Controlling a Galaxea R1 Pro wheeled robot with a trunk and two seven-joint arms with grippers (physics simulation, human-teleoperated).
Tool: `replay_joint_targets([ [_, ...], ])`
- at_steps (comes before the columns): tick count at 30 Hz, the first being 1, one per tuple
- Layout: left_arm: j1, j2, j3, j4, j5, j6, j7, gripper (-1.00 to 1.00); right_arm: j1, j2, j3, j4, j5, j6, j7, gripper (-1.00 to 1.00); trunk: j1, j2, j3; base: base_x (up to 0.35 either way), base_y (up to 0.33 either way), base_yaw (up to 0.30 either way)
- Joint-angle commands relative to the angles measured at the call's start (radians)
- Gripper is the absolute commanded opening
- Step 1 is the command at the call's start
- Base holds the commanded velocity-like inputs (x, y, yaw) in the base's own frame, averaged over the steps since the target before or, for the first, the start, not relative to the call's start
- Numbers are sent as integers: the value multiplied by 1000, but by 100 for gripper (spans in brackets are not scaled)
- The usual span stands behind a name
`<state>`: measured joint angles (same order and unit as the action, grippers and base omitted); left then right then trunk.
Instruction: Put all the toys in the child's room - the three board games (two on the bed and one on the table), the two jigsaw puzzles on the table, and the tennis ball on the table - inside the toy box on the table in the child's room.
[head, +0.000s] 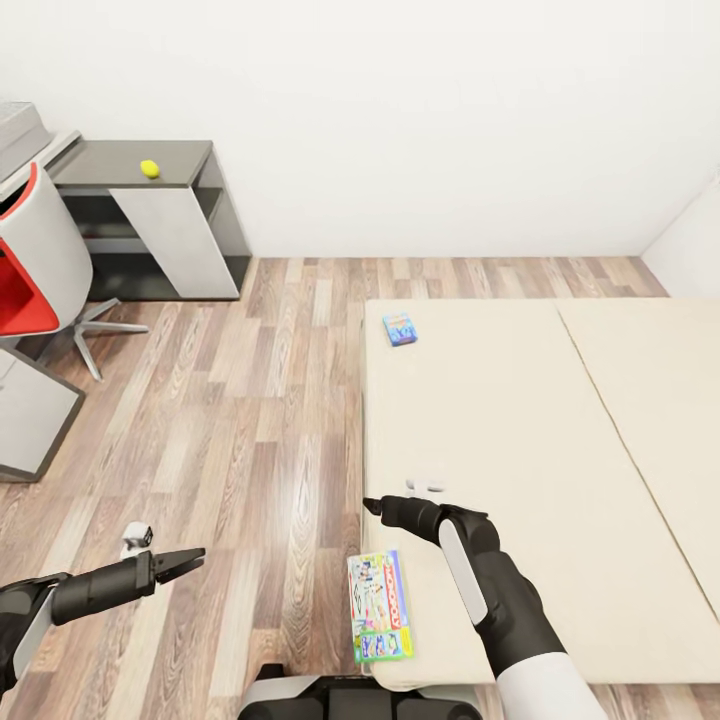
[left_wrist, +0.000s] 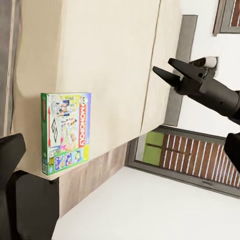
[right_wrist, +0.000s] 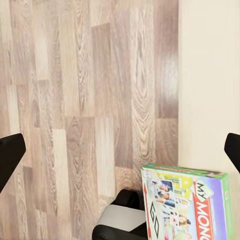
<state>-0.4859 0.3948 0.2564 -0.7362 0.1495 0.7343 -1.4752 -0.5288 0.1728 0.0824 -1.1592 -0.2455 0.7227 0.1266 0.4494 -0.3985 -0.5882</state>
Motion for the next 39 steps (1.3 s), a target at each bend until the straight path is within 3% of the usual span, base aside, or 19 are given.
replay_joint_targets([
  [1, 0, 0, 0, 0, 1, 11, 15, 100, 0, 0, -1, 3, 5, 4, 4, 100, 1, -2, 0, 0, 0, 0],
  [8, 0, -1, 0, 0, 3, 11, 117, 100, 0, 1, -1, 14, 9, 2, 2, 100, 1, -2, 12, 0, 0, 0],
  [13, 0, -2, 1, 0, 4, 11, 156, 100, 0, 1, -1, 44, 13, 0, 2, 100, 1, -2, 20, 0, 0, 0],
  [39, 0, -6, 2, 0, 4, 11, 170, 100, 0, 2, -1, 92, 13, -49, 1, 100, 1, -2, 63, 0, 0, 0],
])
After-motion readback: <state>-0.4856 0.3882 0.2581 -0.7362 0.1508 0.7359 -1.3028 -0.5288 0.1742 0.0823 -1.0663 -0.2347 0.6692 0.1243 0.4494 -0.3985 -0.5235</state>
